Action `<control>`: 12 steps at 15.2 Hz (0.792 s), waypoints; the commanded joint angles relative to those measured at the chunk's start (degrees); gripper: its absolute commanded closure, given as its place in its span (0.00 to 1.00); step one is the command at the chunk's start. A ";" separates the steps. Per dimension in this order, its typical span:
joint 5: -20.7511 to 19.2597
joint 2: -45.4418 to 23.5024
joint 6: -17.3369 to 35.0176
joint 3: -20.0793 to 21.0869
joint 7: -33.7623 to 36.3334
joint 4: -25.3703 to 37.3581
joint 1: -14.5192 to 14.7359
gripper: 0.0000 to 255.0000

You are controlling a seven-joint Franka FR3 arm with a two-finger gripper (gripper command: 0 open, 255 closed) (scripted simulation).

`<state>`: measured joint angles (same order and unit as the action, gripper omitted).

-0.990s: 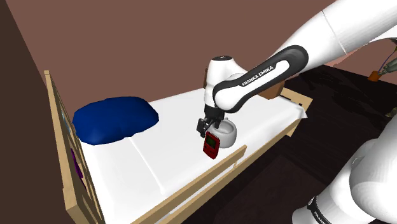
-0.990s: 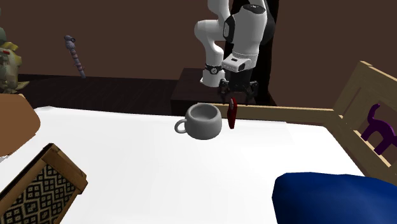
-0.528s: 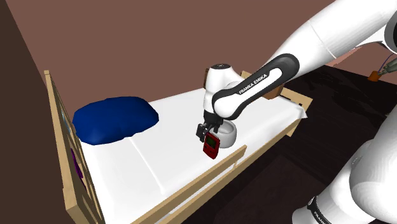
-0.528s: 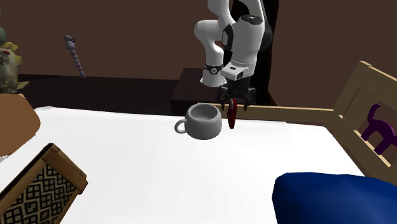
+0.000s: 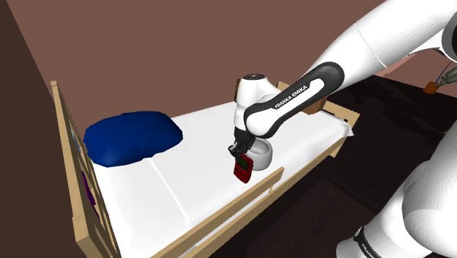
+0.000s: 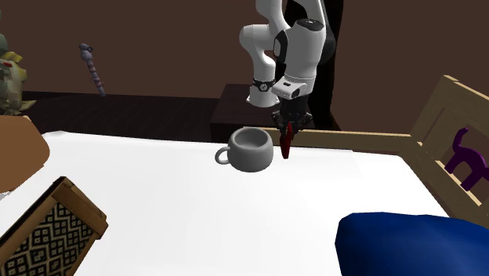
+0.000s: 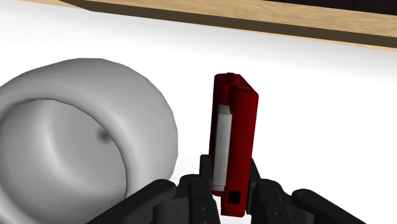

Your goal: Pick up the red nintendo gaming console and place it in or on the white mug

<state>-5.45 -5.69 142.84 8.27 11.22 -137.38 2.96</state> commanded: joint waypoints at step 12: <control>1.10 3.13 -3.83 0.19 -0.90 0.75 -0.06 1.00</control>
<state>-4.55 -3.18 139.70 8.49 10.64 -136.72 3.00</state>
